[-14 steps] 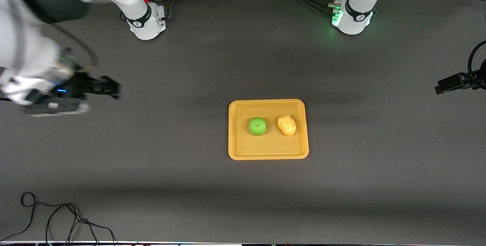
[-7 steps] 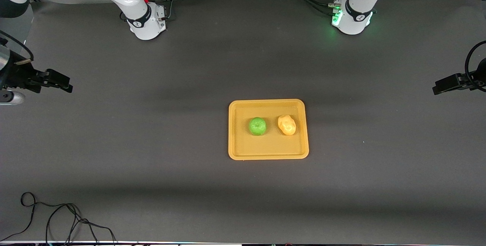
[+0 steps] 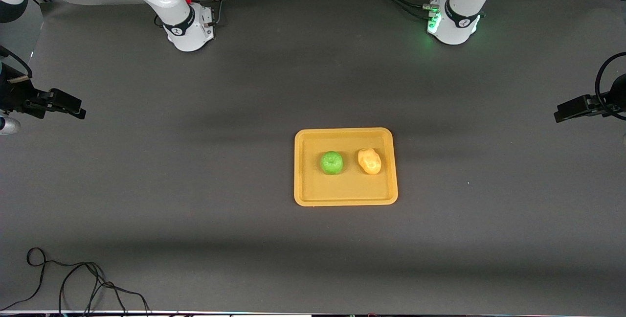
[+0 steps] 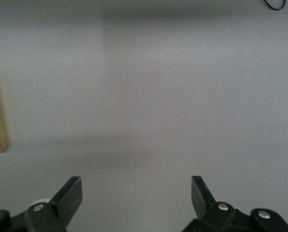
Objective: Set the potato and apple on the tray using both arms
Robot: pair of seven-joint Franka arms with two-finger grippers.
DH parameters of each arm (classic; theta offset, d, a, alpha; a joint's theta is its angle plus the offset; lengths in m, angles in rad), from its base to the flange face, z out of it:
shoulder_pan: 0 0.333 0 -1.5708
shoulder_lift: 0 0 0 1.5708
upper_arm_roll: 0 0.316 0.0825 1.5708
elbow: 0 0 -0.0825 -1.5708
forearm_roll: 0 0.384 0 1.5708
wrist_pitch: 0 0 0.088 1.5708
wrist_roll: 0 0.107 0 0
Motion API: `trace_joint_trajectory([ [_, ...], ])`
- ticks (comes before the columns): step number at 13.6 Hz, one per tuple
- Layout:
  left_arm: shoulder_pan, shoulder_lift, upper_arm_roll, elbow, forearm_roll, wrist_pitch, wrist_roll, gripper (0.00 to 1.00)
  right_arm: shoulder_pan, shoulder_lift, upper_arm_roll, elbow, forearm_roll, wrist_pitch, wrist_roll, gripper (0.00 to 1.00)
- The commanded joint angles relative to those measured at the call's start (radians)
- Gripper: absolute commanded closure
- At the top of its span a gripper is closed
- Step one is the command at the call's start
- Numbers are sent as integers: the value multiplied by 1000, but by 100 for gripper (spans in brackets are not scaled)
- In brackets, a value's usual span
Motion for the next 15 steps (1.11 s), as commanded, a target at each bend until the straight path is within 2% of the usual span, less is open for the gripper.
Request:
trace_joint_trajectory([
  [1,-9,6,7,13,-6,2,-9,0,1,-18,-5,-6,1,-4,-11,0],
  [15,-19,5,7,15,-1,21,14,0,-4,-1,-14,10,4,-5,1,0],
])
